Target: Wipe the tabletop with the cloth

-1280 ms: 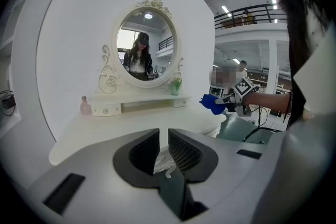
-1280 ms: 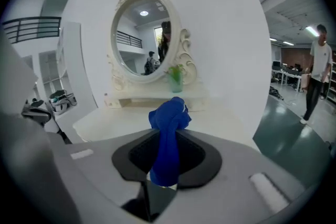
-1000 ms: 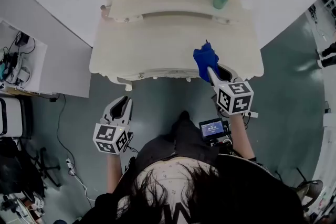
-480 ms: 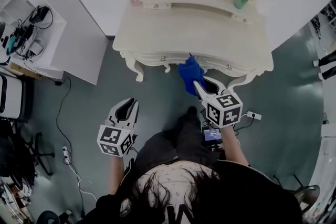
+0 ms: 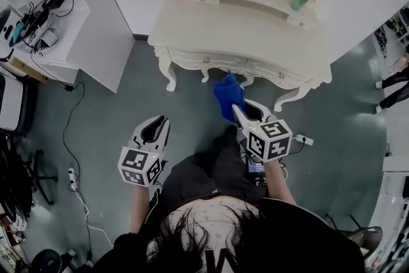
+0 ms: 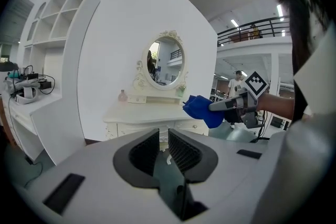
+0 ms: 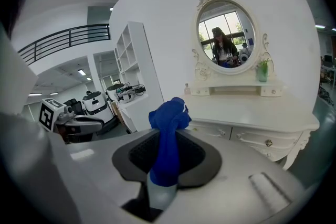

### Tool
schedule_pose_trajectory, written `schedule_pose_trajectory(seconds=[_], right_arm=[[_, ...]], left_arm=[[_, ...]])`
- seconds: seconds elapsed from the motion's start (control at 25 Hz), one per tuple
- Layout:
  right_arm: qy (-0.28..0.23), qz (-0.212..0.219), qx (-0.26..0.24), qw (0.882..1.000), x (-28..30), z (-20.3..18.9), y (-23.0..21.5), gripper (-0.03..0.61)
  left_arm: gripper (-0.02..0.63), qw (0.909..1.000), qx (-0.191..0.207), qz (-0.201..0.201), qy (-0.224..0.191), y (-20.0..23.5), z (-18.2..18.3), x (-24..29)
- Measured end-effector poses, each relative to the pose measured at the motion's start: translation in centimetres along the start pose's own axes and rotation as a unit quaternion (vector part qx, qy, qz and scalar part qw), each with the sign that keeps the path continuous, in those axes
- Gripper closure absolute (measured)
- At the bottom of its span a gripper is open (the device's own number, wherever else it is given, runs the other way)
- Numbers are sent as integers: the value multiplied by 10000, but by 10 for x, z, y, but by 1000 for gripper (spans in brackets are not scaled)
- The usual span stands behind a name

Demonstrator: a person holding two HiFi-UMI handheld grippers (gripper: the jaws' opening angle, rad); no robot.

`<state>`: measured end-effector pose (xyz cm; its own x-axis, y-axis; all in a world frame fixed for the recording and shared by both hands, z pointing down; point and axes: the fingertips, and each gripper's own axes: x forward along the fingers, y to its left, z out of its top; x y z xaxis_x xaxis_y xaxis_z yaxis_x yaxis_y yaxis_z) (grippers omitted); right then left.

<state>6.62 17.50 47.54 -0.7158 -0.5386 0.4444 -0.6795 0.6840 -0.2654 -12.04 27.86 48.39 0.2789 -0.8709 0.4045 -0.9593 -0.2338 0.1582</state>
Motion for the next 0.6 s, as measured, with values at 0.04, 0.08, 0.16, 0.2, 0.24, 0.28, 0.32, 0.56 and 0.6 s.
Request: schedule_pose_trajectory(seconds=[0.04, 0.08, 0.16, 0.2, 0.24, 0.28, 0.32, 0.56, 0.6], right_arm=[[17, 6, -10, 10000, -2, -2, 4, 489], [38, 15, -19, 10000, -3, -5, 7, 489], [92, 38, -51, 9999, -5, -10, 14, 489], [124, 53, -75, 9999, -6, -13, 17, 489], [155, 72, -100, 9998, -7, -16, 21, 489], [184, 95, -123, 9997, -7, -19, 25, 489], [210, 122, -144, 9996, -8, -22, 28, 489], [335, 211, -279, 9988, -10, -30, 40, 489], [341, 221, -288, 9988, -10, -31, 42, 489]], left_arm=[[577, 10000, 6, -45, -11, -3, 0, -1], [577, 10000, 13, -92, -15, -6, -1, -2], [577, 9998, 35, -184, -3, -12, -3, -2], [577, 9997, 46, -220, 8, -14, -5, -2], [577, 9997, 54, -247, 18, -16, -6, -3], [577, 9996, 57, -265, 23, -18, -7, -4], [577, 9996, 57, -277, 24, -19, -8, -5], [577, 9995, 87, -319, -11, -23, -8, -10], [577, 9994, 85, -322, -19, -23, -8, -11]])
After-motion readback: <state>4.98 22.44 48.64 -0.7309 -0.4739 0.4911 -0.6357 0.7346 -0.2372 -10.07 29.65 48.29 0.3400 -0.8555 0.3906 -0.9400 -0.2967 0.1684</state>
